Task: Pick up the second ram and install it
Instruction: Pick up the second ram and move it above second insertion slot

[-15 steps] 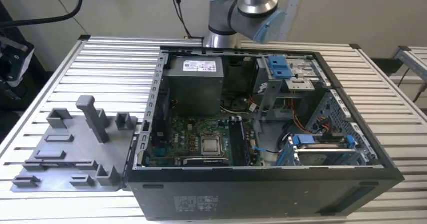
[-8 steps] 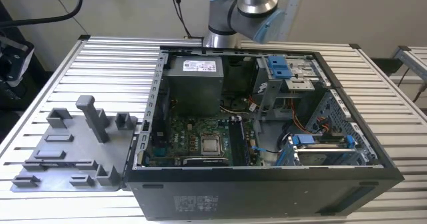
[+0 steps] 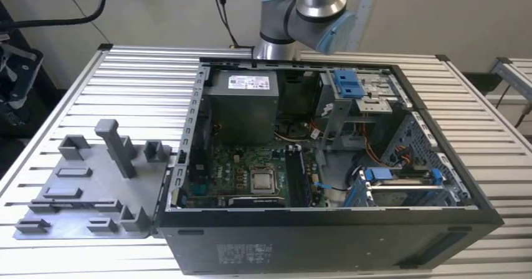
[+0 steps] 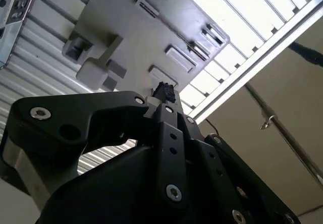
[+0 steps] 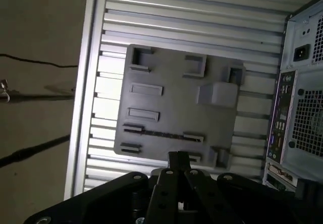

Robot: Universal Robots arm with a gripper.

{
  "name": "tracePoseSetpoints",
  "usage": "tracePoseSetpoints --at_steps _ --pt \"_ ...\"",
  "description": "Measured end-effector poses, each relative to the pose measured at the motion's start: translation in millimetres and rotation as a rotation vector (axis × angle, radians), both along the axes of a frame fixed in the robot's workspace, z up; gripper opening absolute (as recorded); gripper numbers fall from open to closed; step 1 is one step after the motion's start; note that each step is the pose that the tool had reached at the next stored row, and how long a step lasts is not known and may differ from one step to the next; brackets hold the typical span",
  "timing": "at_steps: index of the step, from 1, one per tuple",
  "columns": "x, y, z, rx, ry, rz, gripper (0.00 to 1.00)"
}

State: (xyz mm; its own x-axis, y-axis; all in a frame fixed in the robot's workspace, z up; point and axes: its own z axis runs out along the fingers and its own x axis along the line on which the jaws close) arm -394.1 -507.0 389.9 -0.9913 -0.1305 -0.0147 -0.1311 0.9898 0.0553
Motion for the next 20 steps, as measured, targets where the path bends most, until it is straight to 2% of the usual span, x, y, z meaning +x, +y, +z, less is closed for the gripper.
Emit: tracePoseSetpoints --at_steps 7,17,20 --pt "0.0 0.0 0.1 -0.0151 0.0001 0.096 0.11" --pt "0.0 0.0 0.0 -0.0473 0.0009 0.191 0.11" --pt "0.0 0.0 0.0 -0.0538 0.0007 0.224 0.11"
